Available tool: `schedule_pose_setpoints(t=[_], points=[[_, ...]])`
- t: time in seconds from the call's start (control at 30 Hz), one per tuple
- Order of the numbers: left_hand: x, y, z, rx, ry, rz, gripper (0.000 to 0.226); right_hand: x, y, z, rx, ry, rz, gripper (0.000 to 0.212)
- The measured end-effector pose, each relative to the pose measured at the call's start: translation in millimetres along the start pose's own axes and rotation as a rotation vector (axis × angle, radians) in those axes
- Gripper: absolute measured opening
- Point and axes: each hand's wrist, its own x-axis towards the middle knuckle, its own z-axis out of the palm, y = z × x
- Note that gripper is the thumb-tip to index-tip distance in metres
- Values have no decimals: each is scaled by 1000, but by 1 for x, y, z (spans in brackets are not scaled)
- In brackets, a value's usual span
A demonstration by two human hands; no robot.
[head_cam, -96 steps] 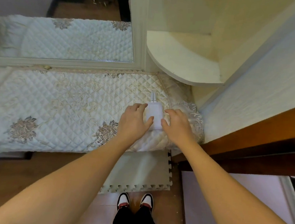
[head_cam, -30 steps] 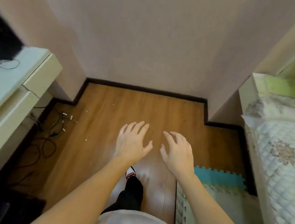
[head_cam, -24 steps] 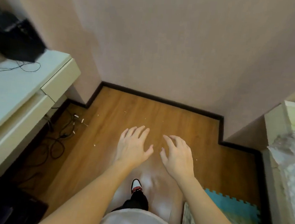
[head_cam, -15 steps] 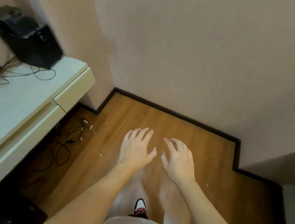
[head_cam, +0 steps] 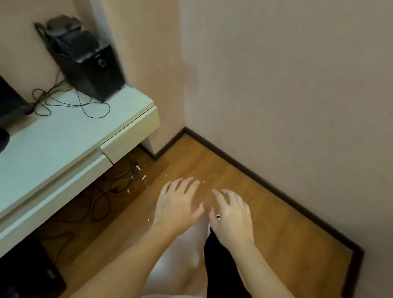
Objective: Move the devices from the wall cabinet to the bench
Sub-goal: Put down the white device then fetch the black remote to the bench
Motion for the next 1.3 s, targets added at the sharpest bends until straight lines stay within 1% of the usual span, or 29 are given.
schedule_pose_setpoints(t=[0.13, 0.23, 0.37, 0.47, 0.7, 0.87, 0.97, 1.07, 1.2, 1.3], points=[[58, -17, -11, 33, 38, -118, 61, 83, -2, -1, 45, 14, -123, 47], [101, -25, -21, 64, 46, -226, 62, 145, -4, -7, 46, -7, -231, 48], [152, -39, -37, 71, 53, -348, 63, 222, -8, -13, 77, -22, -301, 48], [174, -52, -49, 98, 65, -429, 63, 264, -16, -11, 99, -36, -369, 46], [167, -87, -61, 115, 30, -664, 62, 294, -55, 8, 153, -204, -578, 47], [150, -112, -67, 118, 58, -781, 61, 303, -86, 26, 166, -285, -693, 48], [145, -130, -68, 110, 63, -809, 62, 311, -107, 39, 150, -275, -727, 47], [144, -153, -70, 103, 102, -827, 60, 324, -131, 51, 108, -241, -740, 47], [150, -197, -72, 76, 105, -824, 64, 348, -170, 63, 49, -175, -759, 42], [162, -233, -83, 50, 147, -805, 65, 368, -203, 72, 57, -147, -761, 47]])
